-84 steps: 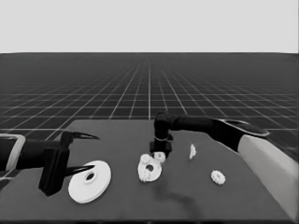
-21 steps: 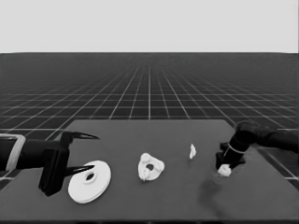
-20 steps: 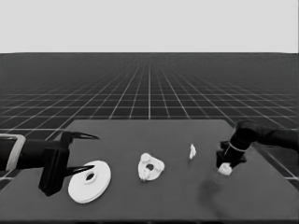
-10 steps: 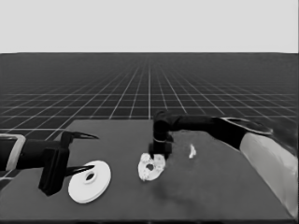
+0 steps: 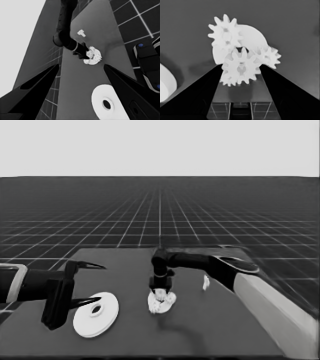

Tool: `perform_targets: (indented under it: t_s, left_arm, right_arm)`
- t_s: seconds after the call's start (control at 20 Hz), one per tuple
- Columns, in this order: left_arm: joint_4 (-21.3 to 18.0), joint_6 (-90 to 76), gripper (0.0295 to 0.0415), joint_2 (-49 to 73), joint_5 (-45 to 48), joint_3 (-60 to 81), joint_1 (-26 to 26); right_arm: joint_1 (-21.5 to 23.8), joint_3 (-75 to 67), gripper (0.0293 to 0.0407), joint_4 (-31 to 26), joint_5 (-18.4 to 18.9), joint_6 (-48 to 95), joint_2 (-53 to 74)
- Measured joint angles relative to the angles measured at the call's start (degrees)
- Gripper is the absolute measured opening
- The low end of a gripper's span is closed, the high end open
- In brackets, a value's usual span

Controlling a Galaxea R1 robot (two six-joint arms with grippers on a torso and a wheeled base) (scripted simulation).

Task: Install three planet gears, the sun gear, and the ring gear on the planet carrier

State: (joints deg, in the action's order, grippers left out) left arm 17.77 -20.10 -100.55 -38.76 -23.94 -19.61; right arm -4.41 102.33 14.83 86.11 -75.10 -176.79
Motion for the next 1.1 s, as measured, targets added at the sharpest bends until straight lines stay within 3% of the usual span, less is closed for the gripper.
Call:
perform_targets:
  t_s: [1.1]
  left_arm:
    - [0.00, 0.00, 0.0385, 0.00, 0.00, 0.00, 0.00]
  right_arm:
    - [-1.20, 0.75, 0.0309, 0.71, -0.36, -8.33, -0.22]
